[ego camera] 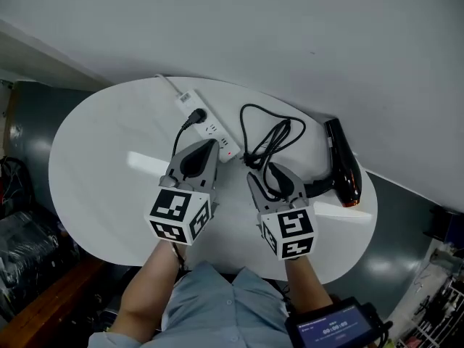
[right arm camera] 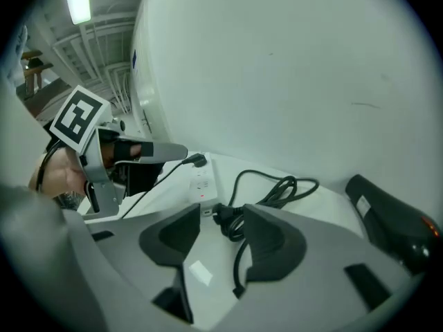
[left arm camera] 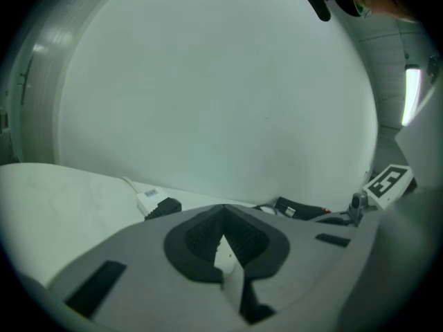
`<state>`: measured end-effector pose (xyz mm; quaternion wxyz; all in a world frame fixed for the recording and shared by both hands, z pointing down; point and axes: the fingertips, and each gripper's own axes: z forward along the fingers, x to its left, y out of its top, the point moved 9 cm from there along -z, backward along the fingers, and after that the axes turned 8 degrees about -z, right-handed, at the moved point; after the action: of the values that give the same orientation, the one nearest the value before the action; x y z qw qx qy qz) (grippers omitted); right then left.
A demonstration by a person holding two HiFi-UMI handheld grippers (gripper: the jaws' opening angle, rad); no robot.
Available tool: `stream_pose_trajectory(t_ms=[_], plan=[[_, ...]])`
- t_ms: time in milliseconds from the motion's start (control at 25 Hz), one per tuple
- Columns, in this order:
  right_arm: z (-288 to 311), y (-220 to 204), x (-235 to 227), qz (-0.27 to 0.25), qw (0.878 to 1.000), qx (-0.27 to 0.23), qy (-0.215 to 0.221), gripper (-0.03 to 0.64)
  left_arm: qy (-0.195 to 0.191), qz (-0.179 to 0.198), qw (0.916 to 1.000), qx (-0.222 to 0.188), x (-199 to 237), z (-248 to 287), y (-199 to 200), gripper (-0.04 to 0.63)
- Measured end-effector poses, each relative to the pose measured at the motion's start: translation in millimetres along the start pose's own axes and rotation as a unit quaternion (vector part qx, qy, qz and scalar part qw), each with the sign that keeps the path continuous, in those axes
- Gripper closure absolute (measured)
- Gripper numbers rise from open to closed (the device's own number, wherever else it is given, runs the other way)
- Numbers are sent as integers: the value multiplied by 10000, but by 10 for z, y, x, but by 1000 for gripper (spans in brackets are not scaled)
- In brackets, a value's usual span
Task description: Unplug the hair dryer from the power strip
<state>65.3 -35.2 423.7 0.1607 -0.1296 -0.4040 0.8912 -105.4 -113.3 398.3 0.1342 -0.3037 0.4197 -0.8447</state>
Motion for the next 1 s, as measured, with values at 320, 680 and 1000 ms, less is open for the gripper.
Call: stream_pose_trajectory(t_ms=[320,680,1000], plan=[[-922,540,89,-396,9875,-1520,105,496,349,730,9862,-1446,-887,-880,572,597],[-1942,1303,420,-1381,9385,-3165,1,612,903,1754,9347,-2956,-1762,-1919,1009,597],[-2084,1466,668,-1639,9202,-3553,-99,617,967,1863,9218,-3260,-1731,-2224,1023,597]])
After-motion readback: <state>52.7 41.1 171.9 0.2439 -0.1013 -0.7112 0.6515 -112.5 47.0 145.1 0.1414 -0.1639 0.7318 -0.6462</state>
